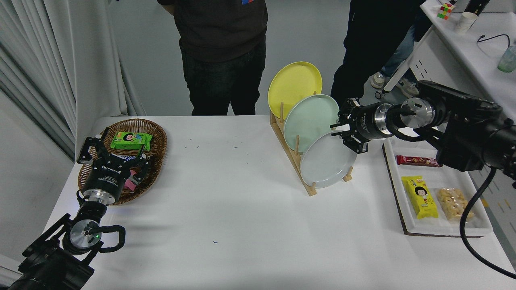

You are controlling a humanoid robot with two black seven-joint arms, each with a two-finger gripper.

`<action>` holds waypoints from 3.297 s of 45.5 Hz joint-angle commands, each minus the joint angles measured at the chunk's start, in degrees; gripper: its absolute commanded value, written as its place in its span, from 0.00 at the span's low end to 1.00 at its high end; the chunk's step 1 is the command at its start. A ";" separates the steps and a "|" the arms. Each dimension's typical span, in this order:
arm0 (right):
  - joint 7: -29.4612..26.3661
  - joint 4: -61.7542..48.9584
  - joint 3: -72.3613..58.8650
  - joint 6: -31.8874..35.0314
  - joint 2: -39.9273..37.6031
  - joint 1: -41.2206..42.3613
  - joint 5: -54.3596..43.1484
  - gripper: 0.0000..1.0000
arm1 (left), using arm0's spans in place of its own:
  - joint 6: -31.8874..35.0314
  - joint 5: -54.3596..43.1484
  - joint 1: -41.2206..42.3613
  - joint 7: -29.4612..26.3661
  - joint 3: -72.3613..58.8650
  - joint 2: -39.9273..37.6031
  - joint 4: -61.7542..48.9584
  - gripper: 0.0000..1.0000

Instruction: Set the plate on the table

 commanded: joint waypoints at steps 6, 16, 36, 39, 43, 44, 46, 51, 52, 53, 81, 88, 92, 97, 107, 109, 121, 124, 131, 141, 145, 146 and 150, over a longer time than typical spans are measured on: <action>0.00 -0.39 0.01 0.07 0.40 -0.08 0.00 0.18 | 0.00 -0.03 0.00 0.00 0.00 0.00 0.00 0.98; 0.00 -0.39 0.01 0.16 0.31 0.01 0.09 0.17 | 0.00 -0.03 0.00 0.00 0.00 0.00 0.00 0.98; -0.18 -0.39 0.01 0.25 0.31 0.09 0.09 0.14 | 0.00 -0.03 0.00 0.00 0.00 0.00 0.00 0.98; -0.35 -0.39 0.01 0.25 0.31 0.09 0.09 0.13 | 0.00 -0.03 0.00 0.00 0.00 0.00 0.00 0.98; -1.05 -0.39 0.01 0.25 0.31 0.09 0.09 0.11 | 0.00 -0.03 0.00 0.00 0.00 0.00 0.00 0.98; -1.23 -0.39 0.01 0.25 0.31 0.09 0.09 0.11 | 0.00 0.06 0.00 0.00 0.00 0.00 0.00 0.98; -1.67 -0.39 0.01 0.16 0.31 0.09 0.09 0.11 | 0.00 -0.03 0.09 0.00 0.00 0.00 0.00 0.98; -2.55 -0.39 0.01 0.25 0.31 0.09 0.09 0.11 | 0.00 0.06 0.00 0.00 0.00 0.00 0.00 0.98; -2.64 -0.39 0.01 0.25 0.31 0.09 0.09 0.11 | 0.00 -0.03 0.09 0.00 0.00 0.00 0.00 0.98; -2.64 -0.39 0.01 0.25 0.31 0.09 0.09 0.11 | 0.00 -0.03 0.01 0.00 0.00 0.00 0.00 0.98; -2.64 -0.39 0.45 0.25 0.22 0.53 0.18 0.06 | 0.00 -0.03 0.00 0.00 0.00 0.00 0.00 0.98; -2.64 -0.39 1.24 0.33 0.14 0.53 0.18 0.05 | 0.00 -0.03 0.09 0.00 0.00 0.00 0.00 0.98; -2.64 -0.39 1.24 0.33 0.22 0.53 0.18 0.05 | 0.00 -0.03 0.09 0.00 0.00 0.00 0.00 0.98; -2.64 -0.30 1.77 0.42 0.22 0.62 0.18 0.04 | 0.00 -0.03 0.00 0.00 0.00 0.00 0.00 0.98; -2.64 -0.30 2.12 0.42 0.22 0.62 0.18 0.04 | 0.00 -0.03 0.01 0.00 0.00 0.00 0.00 0.98; -2.64 -0.30 2.21 0.42 0.22 0.62 0.18 0.04 | 0.00 -0.03 0.01 0.00 0.00 0.00 0.00 0.98; -2.64 -0.30 2.38 0.42 0.22 0.71 0.18 0.03 | 0.00 -0.03 0.00 0.00 0.00 0.00 0.00 0.98; -2.55 -0.30 2.73 0.42 0.22 0.80 0.18 0.03 | 0.00 -0.03 0.01 0.00 0.00 0.00 0.00 0.98; -2.55 -0.21 2.82 1.03 0.13 1.50 0.27 0.03 | 0.00 -0.03 0.00 0.00 0.00 0.00 0.00 0.98; -2.55 -0.21 2.91 1.83 -0.13 2.38 0.27 0.03 | 0.00 -0.03 0.00 0.00 0.00 0.00 0.00 0.98; -2.55 -0.12 2.91 2.44 -0.13 3.08 0.27 0.02 | 0.00 -0.03 0.00 0.00 0.00 0.00 0.00 0.98; -2.55 -0.04 2.91 2.71 -0.22 3.26 0.27 0.01 | 0.00 -0.03 0.00 0.00 0.00 0.00 0.00 0.98; -2.64 -0.04 2.91 4.72 -0.74 3.52 0.71 0.00 | 0.00 -0.03 0.09 0.00 0.00 0.00 0.00 0.98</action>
